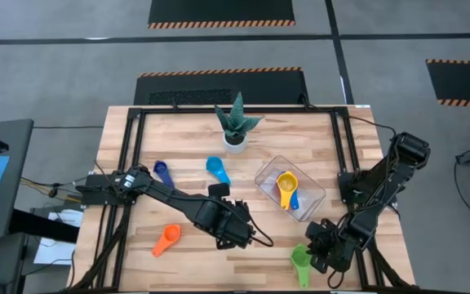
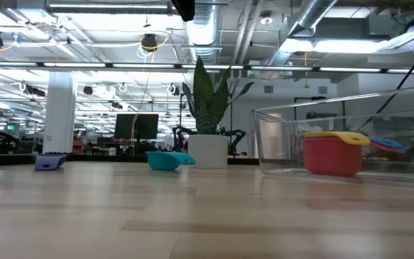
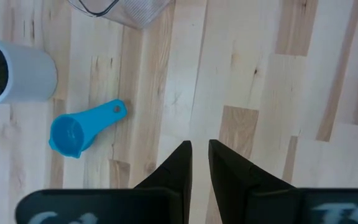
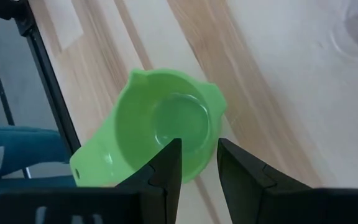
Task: Nest measuring cups in basket
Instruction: Stack the green measuring cup on top of the yellow measuring cup
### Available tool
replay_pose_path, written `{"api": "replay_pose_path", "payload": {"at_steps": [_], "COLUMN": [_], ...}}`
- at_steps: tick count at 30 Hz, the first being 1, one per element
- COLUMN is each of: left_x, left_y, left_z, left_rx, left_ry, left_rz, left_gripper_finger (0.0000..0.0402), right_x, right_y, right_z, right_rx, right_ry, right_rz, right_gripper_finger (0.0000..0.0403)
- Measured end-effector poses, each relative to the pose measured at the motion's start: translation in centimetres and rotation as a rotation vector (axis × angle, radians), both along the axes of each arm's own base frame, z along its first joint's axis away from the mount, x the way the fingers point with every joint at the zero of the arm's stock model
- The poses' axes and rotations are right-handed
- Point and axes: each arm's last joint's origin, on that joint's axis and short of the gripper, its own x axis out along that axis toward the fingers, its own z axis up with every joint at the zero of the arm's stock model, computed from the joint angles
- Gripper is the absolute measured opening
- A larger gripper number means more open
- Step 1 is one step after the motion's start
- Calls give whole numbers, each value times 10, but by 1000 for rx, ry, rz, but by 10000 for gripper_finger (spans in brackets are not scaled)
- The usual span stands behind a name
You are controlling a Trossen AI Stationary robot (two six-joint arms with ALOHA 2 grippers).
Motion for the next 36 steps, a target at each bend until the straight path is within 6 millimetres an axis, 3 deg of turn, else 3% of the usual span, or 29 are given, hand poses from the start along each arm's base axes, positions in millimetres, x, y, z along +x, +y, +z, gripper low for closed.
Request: {"api": "replay_pose_path", "payload": {"at_steps": [11,17,20,23,25,29,36], "left_x": [0,0,0,0,0,0,1], "left_y": [0,0,0,0,0,0,0], "left_z": [0,0,0,0,0,0,0], "left_rx": [1,1,1,1,1,1,4], "left_ry": [0,0,0,0,0,0,-9], "left_rz": [-2,-2,-3,-2,-2,-2,-1], "left_gripper_finger": [43,43,43,43,43,43,42], "right_x": [20,29,31,33,34,37,49], "right_y": [7,5,2,-1,-1,-3,-8], "right_z": [-34,-41,-39,-35,-31,-12,54], "right_rx": [27,51,64,78,87,162,210], "right_ry": [100,115,119,113,85,1,-270], "right_rz": [-18,-86,-103,-111,-111,-120,-85], "right_gripper_finger": [127,122,93,36,15,11,8]}}
